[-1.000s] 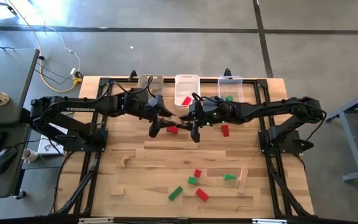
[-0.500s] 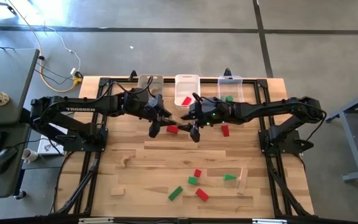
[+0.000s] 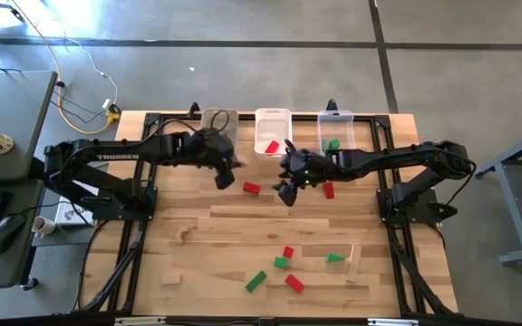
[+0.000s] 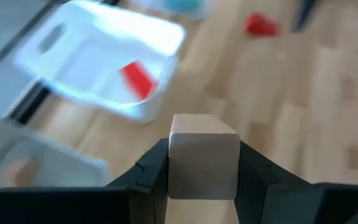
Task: Sort & place blocks by color
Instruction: Put the brown block into the gray bin
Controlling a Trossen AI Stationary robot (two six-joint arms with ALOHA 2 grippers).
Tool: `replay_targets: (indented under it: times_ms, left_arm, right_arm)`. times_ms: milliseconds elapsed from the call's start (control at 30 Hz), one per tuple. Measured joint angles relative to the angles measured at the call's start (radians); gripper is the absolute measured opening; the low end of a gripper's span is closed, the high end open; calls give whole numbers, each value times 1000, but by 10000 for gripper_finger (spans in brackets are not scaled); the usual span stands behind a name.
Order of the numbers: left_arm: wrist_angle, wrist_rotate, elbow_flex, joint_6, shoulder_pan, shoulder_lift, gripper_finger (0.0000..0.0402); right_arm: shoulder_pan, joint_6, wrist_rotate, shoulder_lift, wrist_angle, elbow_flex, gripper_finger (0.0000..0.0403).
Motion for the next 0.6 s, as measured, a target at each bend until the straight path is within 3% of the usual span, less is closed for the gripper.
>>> replay_targets:
  times_ms: [333, 600]
  left_arm:
    - [-39, -43, 0, 49, 218, 23, 102]
    - [-35, -41, 0, 70, 349, 130, 102]
  right_arm:
    - [40, 119, -15, 0, -79, 0, 229]
    - [97, 182, 7, 0, -79, 0, 229]
